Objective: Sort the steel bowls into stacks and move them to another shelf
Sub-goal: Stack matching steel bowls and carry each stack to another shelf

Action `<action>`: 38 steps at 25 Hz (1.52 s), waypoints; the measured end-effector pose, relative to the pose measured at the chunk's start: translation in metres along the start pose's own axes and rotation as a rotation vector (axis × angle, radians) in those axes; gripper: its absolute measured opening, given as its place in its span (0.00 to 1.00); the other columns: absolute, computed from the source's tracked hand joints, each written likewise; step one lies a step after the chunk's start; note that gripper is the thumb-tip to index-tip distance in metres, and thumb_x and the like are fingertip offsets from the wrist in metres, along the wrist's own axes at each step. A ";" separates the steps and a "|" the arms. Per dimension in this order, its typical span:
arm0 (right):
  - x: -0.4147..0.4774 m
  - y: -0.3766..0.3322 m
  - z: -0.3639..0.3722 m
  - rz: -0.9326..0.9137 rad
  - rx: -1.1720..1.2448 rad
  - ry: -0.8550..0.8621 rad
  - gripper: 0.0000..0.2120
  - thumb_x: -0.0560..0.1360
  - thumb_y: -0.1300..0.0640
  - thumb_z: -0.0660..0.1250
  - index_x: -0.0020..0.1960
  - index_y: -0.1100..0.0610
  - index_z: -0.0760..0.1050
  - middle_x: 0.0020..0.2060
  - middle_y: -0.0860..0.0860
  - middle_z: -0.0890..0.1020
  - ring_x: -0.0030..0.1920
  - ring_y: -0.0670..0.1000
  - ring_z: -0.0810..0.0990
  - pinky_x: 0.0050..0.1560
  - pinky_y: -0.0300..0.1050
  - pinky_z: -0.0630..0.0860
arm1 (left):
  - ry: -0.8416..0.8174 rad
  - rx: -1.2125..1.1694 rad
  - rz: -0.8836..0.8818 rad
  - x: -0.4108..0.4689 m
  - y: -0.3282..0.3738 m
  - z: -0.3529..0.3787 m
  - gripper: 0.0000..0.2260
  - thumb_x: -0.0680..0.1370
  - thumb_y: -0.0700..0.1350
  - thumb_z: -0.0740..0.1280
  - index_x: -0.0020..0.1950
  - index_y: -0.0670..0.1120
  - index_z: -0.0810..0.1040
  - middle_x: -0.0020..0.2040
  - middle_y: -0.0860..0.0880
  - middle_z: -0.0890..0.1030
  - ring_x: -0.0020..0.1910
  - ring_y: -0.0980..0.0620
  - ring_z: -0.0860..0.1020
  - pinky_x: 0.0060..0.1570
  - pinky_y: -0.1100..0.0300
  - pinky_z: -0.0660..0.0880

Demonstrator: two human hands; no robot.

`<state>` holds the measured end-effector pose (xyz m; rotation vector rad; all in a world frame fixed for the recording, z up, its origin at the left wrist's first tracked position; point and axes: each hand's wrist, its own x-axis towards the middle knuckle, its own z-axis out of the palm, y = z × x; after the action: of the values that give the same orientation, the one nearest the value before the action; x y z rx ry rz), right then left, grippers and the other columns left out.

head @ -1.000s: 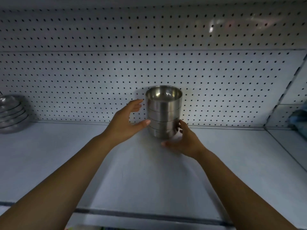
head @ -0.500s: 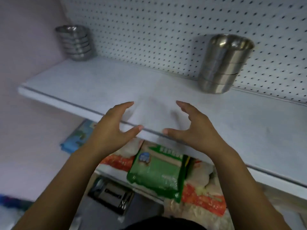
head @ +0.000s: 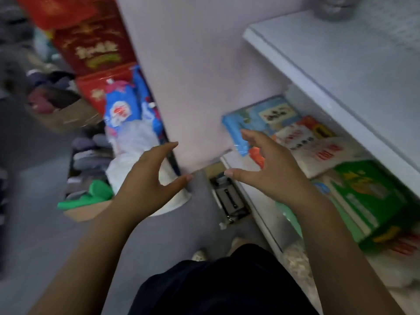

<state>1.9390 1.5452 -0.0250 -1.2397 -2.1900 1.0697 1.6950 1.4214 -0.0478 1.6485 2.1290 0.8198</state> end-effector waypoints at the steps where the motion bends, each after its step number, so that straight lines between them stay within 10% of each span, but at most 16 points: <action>1: 0.012 -0.013 0.021 -0.042 -0.007 -0.080 0.42 0.66 0.43 0.82 0.76 0.45 0.68 0.72 0.40 0.73 0.71 0.39 0.71 0.73 0.41 0.68 | 0.042 -0.002 -0.070 -0.016 -0.021 -0.013 0.32 0.74 0.56 0.76 0.75 0.52 0.72 0.72 0.56 0.76 0.70 0.55 0.72 0.66 0.67 0.63; 20: 0.211 -0.214 0.322 -0.717 -0.350 -1.095 0.38 0.70 0.41 0.78 0.76 0.42 0.66 0.73 0.41 0.71 0.64 0.37 0.65 0.62 0.35 0.61 | 0.615 -0.098 -1.061 -0.128 -0.176 -0.080 0.34 0.76 0.59 0.73 0.78 0.53 0.66 0.75 0.54 0.72 0.74 0.54 0.70 0.68 0.60 0.66; 38: -0.003 -0.496 0.679 -1.237 -0.307 -1.534 0.39 0.70 0.41 0.78 0.77 0.46 0.67 0.74 0.41 0.70 0.74 0.43 0.67 0.66 0.33 0.61 | 0.802 0.188 -1.580 -0.438 -0.328 -0.290 0.35 0.77 0.62 0.70 0.80 0.50 0.65 0.76 0.50 0.71 0.75 0.47 0.69 0.71 0.50 0.67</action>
<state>1.2252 1.1016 -0.0618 1.4711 -3.1656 1.0896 1.3982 0.8780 -0.0625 -0.7541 2.9947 0.6615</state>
